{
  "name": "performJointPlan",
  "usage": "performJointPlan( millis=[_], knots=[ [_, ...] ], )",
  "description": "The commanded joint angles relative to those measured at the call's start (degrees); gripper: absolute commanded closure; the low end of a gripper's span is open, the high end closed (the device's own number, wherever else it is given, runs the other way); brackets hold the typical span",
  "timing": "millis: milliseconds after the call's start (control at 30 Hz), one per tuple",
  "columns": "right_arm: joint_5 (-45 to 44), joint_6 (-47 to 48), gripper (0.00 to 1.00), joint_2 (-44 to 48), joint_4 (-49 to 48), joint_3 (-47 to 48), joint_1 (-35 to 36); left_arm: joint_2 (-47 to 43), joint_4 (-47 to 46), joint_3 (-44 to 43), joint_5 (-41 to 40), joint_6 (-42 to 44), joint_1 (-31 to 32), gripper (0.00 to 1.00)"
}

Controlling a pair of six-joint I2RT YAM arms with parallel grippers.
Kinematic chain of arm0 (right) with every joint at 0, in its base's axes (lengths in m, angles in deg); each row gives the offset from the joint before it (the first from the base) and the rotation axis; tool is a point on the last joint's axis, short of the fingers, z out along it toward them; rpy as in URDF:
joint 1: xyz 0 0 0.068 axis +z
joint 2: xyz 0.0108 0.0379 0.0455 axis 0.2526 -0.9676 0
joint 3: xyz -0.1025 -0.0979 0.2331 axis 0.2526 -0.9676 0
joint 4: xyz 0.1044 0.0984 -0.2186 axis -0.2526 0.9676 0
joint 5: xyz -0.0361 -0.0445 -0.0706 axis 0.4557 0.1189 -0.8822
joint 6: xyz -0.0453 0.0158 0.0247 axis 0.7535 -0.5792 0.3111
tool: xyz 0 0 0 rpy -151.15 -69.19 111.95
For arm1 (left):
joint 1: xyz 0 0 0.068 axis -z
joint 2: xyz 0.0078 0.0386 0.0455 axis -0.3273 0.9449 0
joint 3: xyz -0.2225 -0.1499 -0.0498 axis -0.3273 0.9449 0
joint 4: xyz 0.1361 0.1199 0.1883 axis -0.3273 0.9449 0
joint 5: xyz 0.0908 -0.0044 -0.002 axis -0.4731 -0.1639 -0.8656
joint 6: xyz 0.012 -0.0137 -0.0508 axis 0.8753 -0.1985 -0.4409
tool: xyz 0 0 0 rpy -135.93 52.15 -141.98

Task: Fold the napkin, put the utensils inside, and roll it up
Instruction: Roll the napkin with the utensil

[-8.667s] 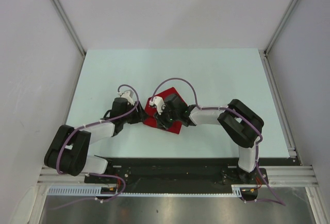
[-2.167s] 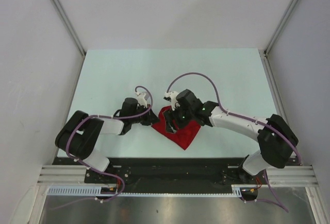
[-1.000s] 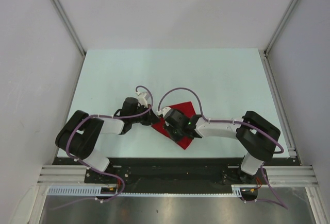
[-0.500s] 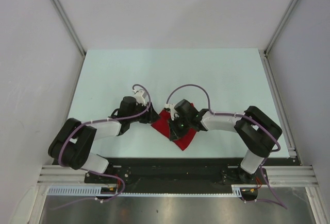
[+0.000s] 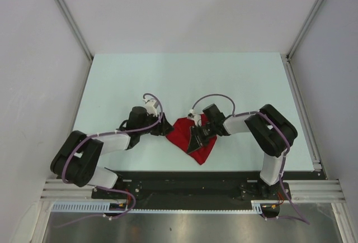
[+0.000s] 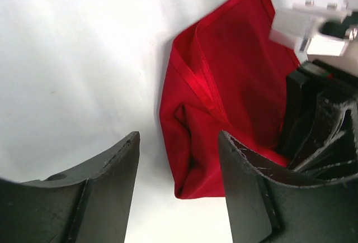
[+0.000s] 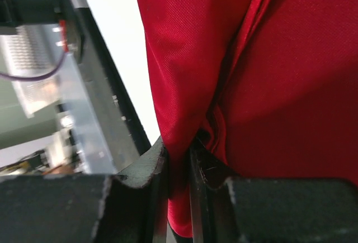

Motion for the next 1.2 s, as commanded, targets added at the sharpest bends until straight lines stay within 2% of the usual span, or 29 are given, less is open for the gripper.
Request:
performJointPlan(
  millis=[0, 367, 467, 500, 600, 667, 733, 767, 867, 967, 1000, 1067, 1167],
  knots=[
    [5.58, -0.30, 0.80, -4.78, -0.33, -1.79, -1.74, 4.51, -4.26, -1.00, 5.51, -1.17, 0.17, 0.37],
    [6.64, 1.98, 0.80, -7.86, 0.97, -0.56, -4.20, 12.16, -10.06, -1.79, 13.25, -5.65, 0.43, 0.40],
    [6.03, 2.16, 0.78, -7.51, 2.90, -0.38, -4.38, 13.83, -11.63, -1.70, 15.36, -6.79, 0.52, 0.57],
    [5.85, 2.25, 0.77, -6.90, 3.08, -0.29, -4.55, 14.19, -11.99, -1.62, 15.54, -7.23, 0.52, 0.67],
    [3.93, 3.04, 0.67, -4.80, 6.14, 1.11, -4.73, 14.19, -10.77, -2.31, 14.92, -6.62, 0.52, 0.86],
    [2.43, 4.61, 0.56, -3.13, 9.04, 3.38, -4.82, 14.01, -9.71, -2.49, 14.31, -6.36, 0.52, 0.95],
    [-0.55, 5.67, 0.46, -0.15, 13.79, 5.15, -4.91, 13.84, -9.27, -2.49, 14.22, -6.09, 0.52, 0.97],
    [-1.52, 6.02, 0.44, 1.00, 15.11, 6.90, -4.82, 13.75, -9.01, -2.58, 14.22, -6.01, 0.52, 0.99],
    [-8.54, 7.08, 0.36, 6.19, 20.12, 9.54, -4.03, 13.66, -8.13, -2.84, 13.87, -5.65, 0.52, 1.00],
    [-19.61, 8.22, 0.32, 11.72, 23.03, 12.45, -0.70, 13.49, -7.51, -3.20, 13.78, -5.48, 0.52, 1.00],
    [-26.34, 8.57, 0.32, 12.87, 22.95, 13.06, 0.36, 13.49, -7.43, -3.28, 13.87, -5.39, 0.52, 1.00],
    [-33.40, 9.63, 0.31, 16.29, 20.85, 12.81, 5.36, 13.49, -7.16, -3.46, 13.78, -5.39, 0.52, 1.00],
    [-52.78, 12.61, 0.29, 18.06, 17.16, 11.31, 14.67, 13.66, -6.99, -3.55, 13.96, -5.39, 0.52, 1.00]
  ],
)
